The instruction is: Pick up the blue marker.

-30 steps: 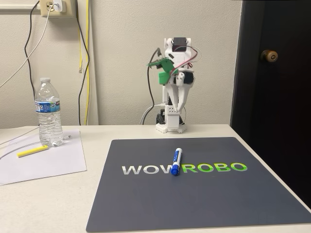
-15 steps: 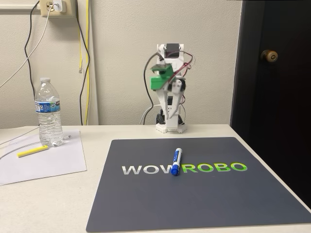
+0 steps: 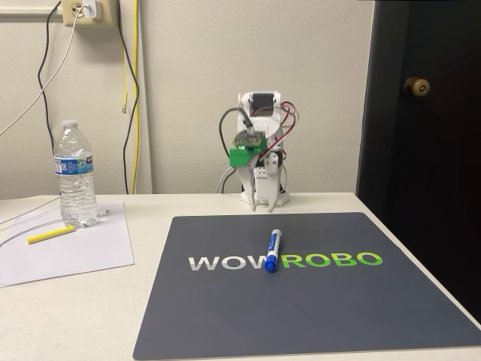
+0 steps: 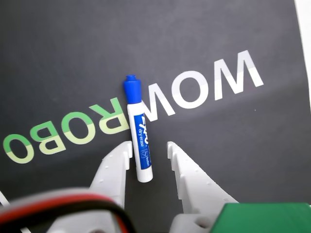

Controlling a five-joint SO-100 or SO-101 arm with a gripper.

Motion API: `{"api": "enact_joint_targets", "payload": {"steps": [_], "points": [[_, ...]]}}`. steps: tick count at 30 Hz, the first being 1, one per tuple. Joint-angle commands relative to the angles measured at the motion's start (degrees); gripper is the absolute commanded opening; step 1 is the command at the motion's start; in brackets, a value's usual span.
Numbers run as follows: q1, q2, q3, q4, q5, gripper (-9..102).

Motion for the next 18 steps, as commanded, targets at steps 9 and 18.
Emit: {"api": "enact_joint_targets", "payload": {"steps": [9,18], "points": [[0.0,-5.0,-0.3,-2.8,-1.9,27],[-0.4,-1.4,11.9,-12.0,-1.9,30]]}}
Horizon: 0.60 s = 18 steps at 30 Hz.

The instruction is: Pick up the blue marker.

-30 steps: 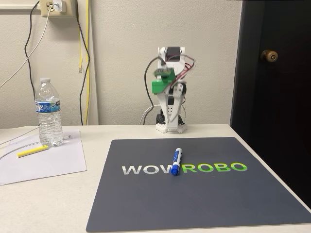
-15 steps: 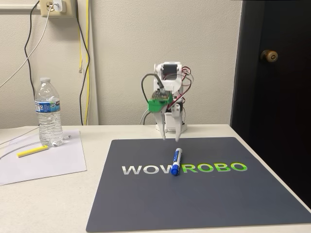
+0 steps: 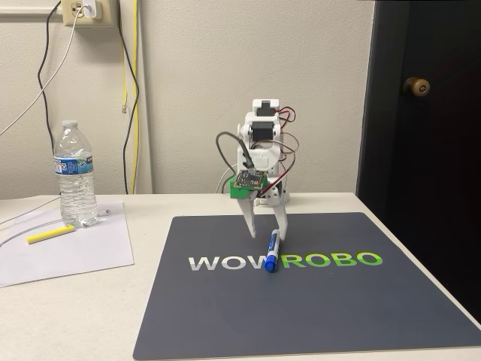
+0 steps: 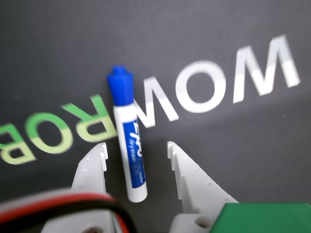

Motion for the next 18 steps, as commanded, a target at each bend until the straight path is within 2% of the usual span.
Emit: {"api": "enact_joint_targets", "payload": {"steps": [1,6,18], "points": [[-0.6,4.0,1.8,-2.5,-0.4,30],[-1.1,8.8,12.9,-11.4,-0.4,29],[-2.9,8.8,17.7,-14.7,1.2,28]]}}
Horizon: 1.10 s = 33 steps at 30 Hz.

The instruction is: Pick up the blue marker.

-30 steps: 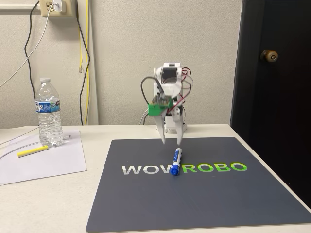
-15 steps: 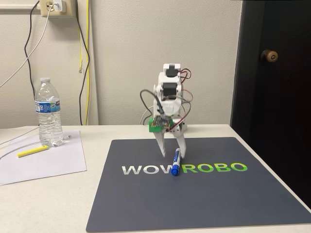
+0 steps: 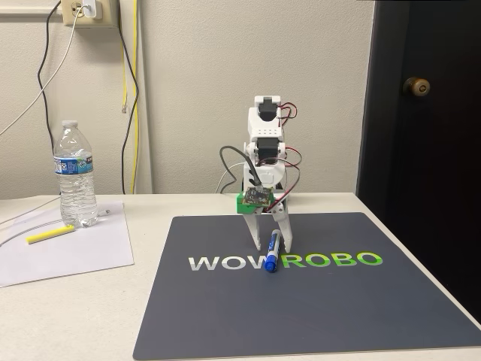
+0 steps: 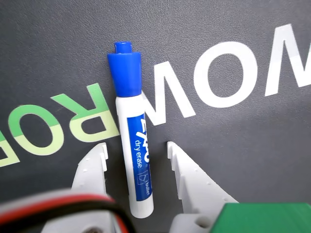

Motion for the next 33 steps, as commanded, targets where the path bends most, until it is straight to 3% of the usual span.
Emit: {"api": "enact_joint_targets", "payload": {"steps": [1,17,33], "points": [[-0.5,3.5,0.0,-0.5,0.5,26],[-0.9,4.6,2.4,-3.2,1.9,10],[-1.1,7.6,4.8,-5.1,4.2,4]]}}
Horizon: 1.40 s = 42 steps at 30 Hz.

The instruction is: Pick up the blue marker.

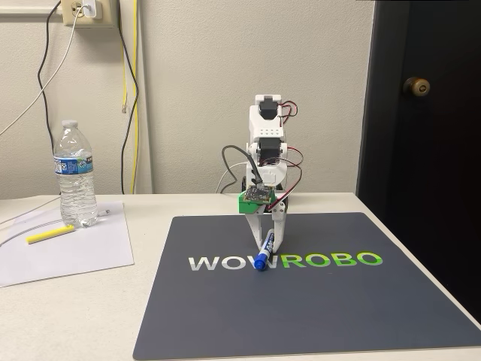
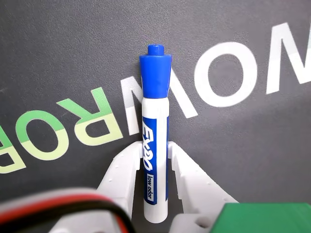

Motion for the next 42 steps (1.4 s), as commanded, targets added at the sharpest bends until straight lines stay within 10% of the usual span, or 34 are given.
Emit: {"api": "enact_joint_targets", "payload": {"steps": [1,42], "points": [[-0.8,4.8,-0.3,-0.4,1.8,4],[0.3,51.8,0.4,-10.1,69.7,4]]}}
